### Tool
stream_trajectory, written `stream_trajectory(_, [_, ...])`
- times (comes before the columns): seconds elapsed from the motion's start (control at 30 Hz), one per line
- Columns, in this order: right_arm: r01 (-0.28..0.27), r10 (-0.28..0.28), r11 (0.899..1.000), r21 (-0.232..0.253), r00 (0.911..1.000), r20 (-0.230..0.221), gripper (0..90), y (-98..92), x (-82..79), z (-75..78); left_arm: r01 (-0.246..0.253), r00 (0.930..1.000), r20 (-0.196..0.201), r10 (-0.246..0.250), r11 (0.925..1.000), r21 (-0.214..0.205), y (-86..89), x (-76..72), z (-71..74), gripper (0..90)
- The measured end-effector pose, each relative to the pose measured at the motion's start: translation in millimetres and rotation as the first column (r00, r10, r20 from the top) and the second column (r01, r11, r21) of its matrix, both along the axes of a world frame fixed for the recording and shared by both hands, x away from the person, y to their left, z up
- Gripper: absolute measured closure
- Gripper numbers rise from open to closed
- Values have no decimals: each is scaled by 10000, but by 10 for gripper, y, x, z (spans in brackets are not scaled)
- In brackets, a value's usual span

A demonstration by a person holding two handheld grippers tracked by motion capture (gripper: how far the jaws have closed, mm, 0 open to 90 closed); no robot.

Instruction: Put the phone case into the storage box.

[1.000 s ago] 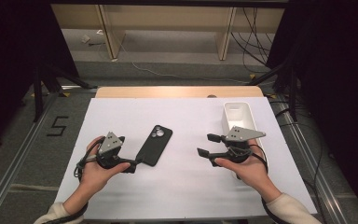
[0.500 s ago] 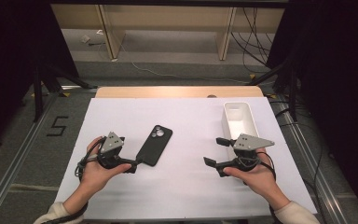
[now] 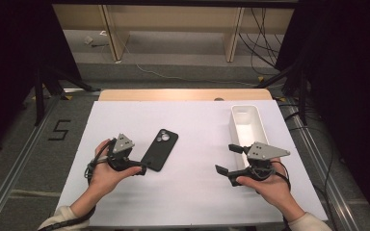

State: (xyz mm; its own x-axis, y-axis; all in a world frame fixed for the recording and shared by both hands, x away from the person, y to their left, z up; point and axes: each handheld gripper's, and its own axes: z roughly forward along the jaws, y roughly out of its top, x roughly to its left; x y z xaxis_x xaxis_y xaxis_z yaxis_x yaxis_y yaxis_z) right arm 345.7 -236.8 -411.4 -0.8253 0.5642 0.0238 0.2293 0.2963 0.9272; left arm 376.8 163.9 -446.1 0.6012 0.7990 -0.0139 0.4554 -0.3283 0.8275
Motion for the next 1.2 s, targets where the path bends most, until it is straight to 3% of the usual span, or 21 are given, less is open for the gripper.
stream_trajectory(0.73, [-91,90,9999,47,9998,155,144,-24,-72,-13,-4,9980,-625,42,9981,615,-333,358,-178,0])
stream_trajectory(1.2, [-59,54,9998,210,9997,225,144,-62,-108,-8,-2,9930,-1173,136,9936,1130,-497,561,-301,0])
